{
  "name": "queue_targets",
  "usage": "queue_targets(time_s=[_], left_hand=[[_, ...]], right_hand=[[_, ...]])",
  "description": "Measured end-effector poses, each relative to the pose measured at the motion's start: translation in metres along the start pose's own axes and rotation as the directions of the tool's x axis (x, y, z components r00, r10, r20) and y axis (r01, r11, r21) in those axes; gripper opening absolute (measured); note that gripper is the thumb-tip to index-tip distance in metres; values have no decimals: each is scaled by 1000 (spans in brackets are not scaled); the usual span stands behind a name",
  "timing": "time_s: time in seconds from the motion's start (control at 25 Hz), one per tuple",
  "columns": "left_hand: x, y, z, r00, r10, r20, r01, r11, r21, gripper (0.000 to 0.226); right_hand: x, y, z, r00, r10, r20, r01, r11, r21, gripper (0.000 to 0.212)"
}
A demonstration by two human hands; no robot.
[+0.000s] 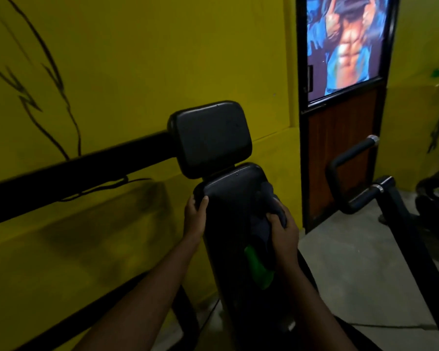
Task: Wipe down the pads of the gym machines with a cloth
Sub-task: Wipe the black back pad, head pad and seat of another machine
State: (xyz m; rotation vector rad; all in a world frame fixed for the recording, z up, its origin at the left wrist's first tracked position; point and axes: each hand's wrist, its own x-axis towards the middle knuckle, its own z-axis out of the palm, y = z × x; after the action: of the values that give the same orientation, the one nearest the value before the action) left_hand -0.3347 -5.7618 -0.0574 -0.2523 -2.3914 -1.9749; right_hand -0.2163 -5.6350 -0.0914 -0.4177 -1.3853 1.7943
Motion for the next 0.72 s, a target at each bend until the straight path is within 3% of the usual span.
queue_targets(time_s=[0.16, 0.36, 0.48, 0.64, 0.72], left_hand=[[71, -23, 11, 998, 46, -50, -43, 997, 72, 62], [91, -39, 19, 998, 56, 38, -49, 983, -175, 46], [92, -45, 18, 991, 117, 60, -103, 973, -206, 55], [99, -53, 17, 993, 94, 76, -80, 982, -173, 104], [97, -52, 16, 992, 92, 82, -78, 985, -156, 117]], right_hand=[[59, 30, 36, 984, -163, 69, 170, 977, -129, 38], [97, 62, 87, 878, -414, 240, 475, 815, -331, 49], [102, 87, 103, 743, -524, 415, 667, 530, -524, 62], [108, 113, 104, 507, -623, 595, 792, 66, -606, 64], [132, 111, 99, 456, -643, 615, 785, -35, -618, 55]])
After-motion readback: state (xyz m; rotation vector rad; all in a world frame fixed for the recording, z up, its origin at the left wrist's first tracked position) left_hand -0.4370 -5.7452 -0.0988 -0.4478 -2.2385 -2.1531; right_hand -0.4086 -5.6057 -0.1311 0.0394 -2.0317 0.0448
